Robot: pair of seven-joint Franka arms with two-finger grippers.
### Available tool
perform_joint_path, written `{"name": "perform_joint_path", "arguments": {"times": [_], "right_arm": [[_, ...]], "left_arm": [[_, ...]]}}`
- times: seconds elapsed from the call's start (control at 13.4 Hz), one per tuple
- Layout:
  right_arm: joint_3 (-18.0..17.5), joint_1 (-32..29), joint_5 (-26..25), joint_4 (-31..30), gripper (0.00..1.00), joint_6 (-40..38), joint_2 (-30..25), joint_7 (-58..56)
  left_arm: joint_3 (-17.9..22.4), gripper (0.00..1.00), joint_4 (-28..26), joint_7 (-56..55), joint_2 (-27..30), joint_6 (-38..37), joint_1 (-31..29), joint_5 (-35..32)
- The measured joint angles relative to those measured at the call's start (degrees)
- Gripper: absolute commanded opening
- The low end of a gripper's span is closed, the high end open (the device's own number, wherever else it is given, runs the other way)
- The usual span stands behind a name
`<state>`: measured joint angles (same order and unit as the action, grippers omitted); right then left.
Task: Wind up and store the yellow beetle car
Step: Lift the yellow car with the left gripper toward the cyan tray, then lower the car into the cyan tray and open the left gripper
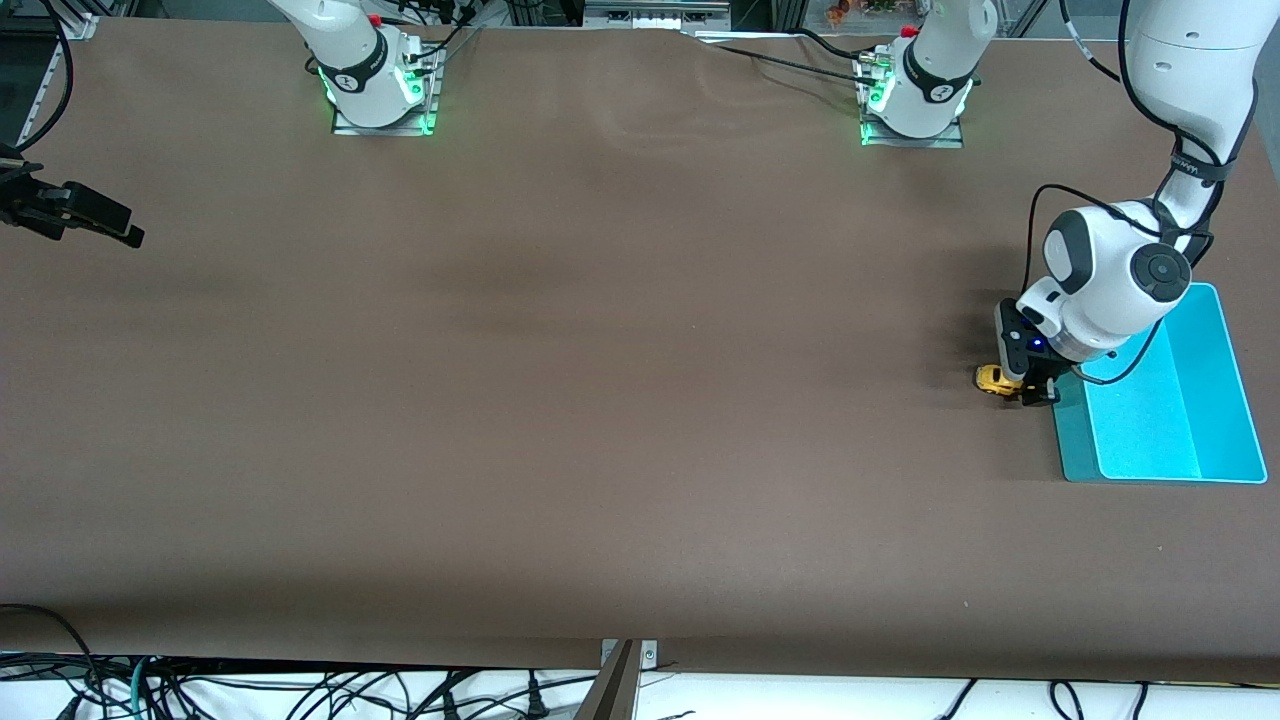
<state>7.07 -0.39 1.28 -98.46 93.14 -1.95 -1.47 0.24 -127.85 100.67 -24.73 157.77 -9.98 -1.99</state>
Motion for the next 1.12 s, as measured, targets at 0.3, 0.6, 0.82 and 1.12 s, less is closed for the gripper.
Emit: {"name": "perform_joint_path", "arguments": {"times": [0.3, 0.6, 0.82, 1.12], "right_arm": [[0.2, 0.0, 0.0, 0.0, 1.00, 0.0, 0.0, 0.0], [0.6, 0.0, 0.0, 0.0, 1.00, 0.0, 0.0, 0.0], [0.7, 0.0, 0.0, 0.0, 1.00, 0.0, 0.1, 0.0], [0.8, 0.0, 0.1, 0.0, 1.00, -0.2, 0.3, 0.0]], "left_arm": [[-0.4, 0.21, 0.1, 0.1, 0.0, 0.1, 0.0, 0.0], [-2.6, 0.22, 1.4, -0.2, 1.5, -3.0, 0.0, 0.7], [-3.4, 0.22, 5.2, -0.2, 6.1, -14.7, 0.0, 1.6], [-3.3, 0.23, 13.4, 0.1, 11.6, -33.0, -2.0, 1.8]]}}
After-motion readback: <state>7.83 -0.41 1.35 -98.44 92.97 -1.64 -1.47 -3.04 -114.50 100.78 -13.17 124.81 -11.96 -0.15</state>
